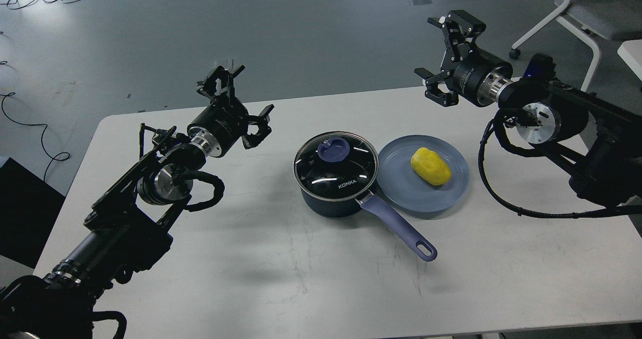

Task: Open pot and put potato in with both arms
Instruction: 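Move the left gripper toward the glass lid on the saucepan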

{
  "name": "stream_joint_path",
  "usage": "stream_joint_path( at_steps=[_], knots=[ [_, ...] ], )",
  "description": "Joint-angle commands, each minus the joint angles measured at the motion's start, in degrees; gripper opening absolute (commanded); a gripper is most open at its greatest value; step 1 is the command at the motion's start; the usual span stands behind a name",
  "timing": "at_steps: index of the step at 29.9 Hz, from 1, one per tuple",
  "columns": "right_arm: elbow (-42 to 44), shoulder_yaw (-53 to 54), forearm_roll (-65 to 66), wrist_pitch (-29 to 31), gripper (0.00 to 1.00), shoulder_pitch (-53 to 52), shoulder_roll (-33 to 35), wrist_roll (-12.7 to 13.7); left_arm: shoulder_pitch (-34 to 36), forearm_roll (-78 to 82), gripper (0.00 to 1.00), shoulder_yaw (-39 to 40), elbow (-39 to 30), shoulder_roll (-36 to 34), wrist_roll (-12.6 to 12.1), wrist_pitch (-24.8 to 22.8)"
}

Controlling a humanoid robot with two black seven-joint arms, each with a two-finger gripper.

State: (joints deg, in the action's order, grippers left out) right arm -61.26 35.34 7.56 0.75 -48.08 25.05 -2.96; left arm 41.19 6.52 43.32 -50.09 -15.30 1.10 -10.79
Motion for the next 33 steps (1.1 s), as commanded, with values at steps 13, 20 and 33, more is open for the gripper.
stream_joint_path(
  at_steps=[13,20,33],
  knots=[
    [0.3,1.3,0.0,1.2,1.00,-0.2,0.5,0.1,4.9,1.3,0.98,-0.3,-1.3,-5.0,-0.1,0.2],
    [0.4,0.7,0.0,1.2,1.00,0.2,0.4,0.1,4.9,1.2,0.98,-1.1,-1.0,-5.5,-3.0,3.9],
    [6.2,2.0,-0.1,1.2,1.00,0.4,-0.2,0.2,6.6,15.6,0.98,-1.8,-0.7,-9.1,-2.4,5.9]
  ],
)
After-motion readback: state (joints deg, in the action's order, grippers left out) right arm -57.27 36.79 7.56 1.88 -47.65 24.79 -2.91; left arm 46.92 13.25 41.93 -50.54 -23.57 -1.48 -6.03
